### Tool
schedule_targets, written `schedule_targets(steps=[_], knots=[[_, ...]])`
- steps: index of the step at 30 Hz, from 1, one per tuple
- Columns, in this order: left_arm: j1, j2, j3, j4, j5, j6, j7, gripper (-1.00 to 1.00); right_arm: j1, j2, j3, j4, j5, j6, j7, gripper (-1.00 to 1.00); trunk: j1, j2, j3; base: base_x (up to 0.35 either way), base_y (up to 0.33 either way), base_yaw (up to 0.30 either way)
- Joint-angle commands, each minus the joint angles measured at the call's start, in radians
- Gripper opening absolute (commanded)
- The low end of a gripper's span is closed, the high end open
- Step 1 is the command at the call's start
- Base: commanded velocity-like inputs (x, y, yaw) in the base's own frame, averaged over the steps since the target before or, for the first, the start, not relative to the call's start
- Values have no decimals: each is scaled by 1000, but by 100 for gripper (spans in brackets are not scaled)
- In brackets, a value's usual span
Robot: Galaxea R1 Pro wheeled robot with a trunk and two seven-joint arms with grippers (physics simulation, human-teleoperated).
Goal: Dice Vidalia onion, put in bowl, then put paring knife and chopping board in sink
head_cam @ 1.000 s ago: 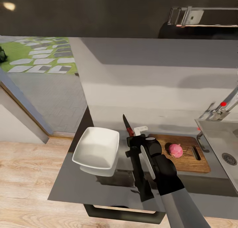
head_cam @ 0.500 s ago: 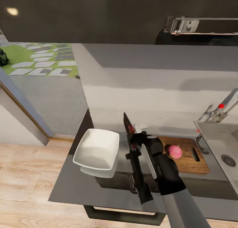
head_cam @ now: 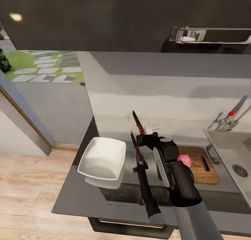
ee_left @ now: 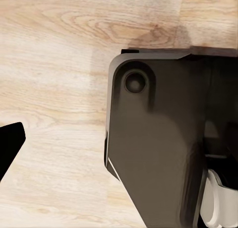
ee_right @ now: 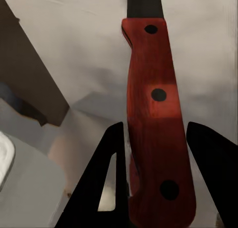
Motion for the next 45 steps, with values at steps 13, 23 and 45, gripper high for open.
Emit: schedule_targets(steps=[13,23,45], knots=[[0,-1,4,2,-11,-2,-1,100,-1,0,4,-23,161,23,2,-100,1,-2,18,0,0,0],[0,-2,4,14,-13,-3,-1,100,-1,0,17,-24,264,23,-63,-100,1,-2,20,-198,0,0],[0,-3,-1,20,-14,-6,-1,100,-1,0,255,-16,285,9,-509,-100,1,-2,20,-224,-140,0]])
